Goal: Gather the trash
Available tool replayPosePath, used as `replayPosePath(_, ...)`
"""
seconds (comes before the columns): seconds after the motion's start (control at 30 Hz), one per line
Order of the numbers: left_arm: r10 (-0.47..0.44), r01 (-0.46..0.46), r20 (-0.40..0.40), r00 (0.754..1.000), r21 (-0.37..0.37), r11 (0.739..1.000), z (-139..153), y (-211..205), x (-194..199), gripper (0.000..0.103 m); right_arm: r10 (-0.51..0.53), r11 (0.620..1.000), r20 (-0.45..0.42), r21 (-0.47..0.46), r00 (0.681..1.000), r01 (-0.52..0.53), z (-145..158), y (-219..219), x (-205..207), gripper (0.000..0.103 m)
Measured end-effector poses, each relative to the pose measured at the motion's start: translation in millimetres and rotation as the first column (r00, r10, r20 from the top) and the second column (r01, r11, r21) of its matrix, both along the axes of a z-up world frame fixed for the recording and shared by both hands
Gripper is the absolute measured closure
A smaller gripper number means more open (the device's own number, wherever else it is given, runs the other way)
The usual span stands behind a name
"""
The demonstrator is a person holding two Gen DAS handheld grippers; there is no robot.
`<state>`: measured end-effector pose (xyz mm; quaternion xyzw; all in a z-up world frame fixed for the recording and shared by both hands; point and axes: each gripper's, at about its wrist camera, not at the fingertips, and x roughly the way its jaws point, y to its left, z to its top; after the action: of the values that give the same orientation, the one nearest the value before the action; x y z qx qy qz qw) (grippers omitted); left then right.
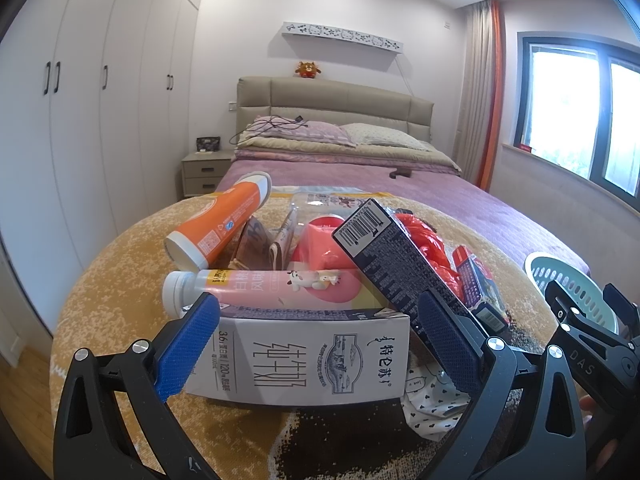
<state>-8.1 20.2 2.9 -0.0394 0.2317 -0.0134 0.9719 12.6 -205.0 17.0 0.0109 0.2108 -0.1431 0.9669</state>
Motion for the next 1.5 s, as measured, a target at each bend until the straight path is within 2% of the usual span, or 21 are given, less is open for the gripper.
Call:
replayPosePath(0.4,0.006,-0.006,0.013,1.0,-0.014,1.0,0.8,2.0,-2.5,0.007,0.006,1.0,0.007,0.006,1.0,-0.006,0.1,0.5,-1.5,0.008)
replayPosePath(0.5,-0.038,0.038,-0.003,0.999,-0.061,0.997,3.5,10.8,-8.5,0.007,0.051,0.998,-0.008,0.024,0.999,-0.051,2.0,0.0,0.8,0.008)
replayPosePath(0.57,-0.045,0.044,-0.013,0.999,-0.054,0.998,6.2,19.1,-15.1,0.007,0.081,0.996,-0.023,0.036,0.996,-0.081,3.9,1.0,1.4,0.008)
replayPosePath(0.67,-0.051,0.048,-0.051,0.997,-0.056,0.997,9.4,34.3,-16.8,0.007,0.147,0.987,-0.042,0.066,0.988,-0.144,10.1,3.8,3.0,0.025)
replayPosePath(0.73,-0.063,0.053,-0.087,0.994,-0.11,0.993,11.5,52.4,-14.7,0.009,0.202,0.977,-0.051,0.075,0.978,-0.198,15.7,7.8,4.1,0.045)
replayPosePath(0.8,-0.085,0.066,-0.118,0.989,-0.157,0.985,11.2,66.9,-10.6,0.011,0.251,0.966,-0.054,0.085,0.966,-0.246,21.9,11.7,3.9,0.055)
replayPosePath(0.9,-0.109,0.071,-0.178,0.978,-0.209,0.975,5.0,85.2,2.9,0.015,0.287,0.957,-0.069,0.066,0.955,-0.283,25.7,19.6,6.8,0.055)
replayPosePath(1.0,-0.153,0.087,-0.253,0.955,-0.253,0.963,-7.1,93.2,22.1,0.018,0.331,0.941,-0.131,0.119,0.934,-0.317,19.9,20.6,22.1,0.055)
replayPosePath(1.07,-0.188,0.103,-0.285,0.94,-0.289,0.952,-15.2,92.8,30.9,0.02,0.339,0.935,-0.163,0.167,0.927,-0.312,15.3,16.0,34.6,0.048)
replayPosePath(1.13,-0.212,0.114,-0.306,0.928,-0.309,0.944,-22.8,88.6,37.0,0.023,0.336,0.929,-0.176,0.224,0.925,-0.294,11.2,11.0,44.0,0.028)
replayPosePath(1.17,-0.226,0.119,-0.321,0.92,-0.319,0.94,-27.5,85.6,40.5,0.025,0.336,0.923,-0.177,0.256,0.925,-0.287,9.5,7.9,48.6,0.025)
replayPosePath(1.27,-0.247,0.133,-0.333,0.91,-0.328,0.935,-34.7,80.1,41.9,0.031,0.347,0.906,-0.209,0.328,0.914,-0.269,4.6,4.2,62.9,0.024)
replayPosePath(1.33,-0.273,0.158,-0.335,0.902,-0.331,0.93,-35.7,75.8,38.7,0.042,0.358,0.899,-0.246,0.353,0.901,-0.261,-0.8,6.2,74.0,0.024)
replayPosePath(1.43,-0.331,0.195,-0.347,0.878,-0.371,0.908,-38.3,68.7,29.4,0.045,0.368,0.896,-0.287,0.364,0.884,-0.255,-10.6,10.2,86.6,0.024)
replayPosePath(1.5,-0.358,0.224,-0.352,0.865,-0.367,0.903,-39.9,61.4,18.0,0.045,0.357,0.898,-0.297,0.371,0.886,-0.238,-15.5,9.3,90.5,0.024)
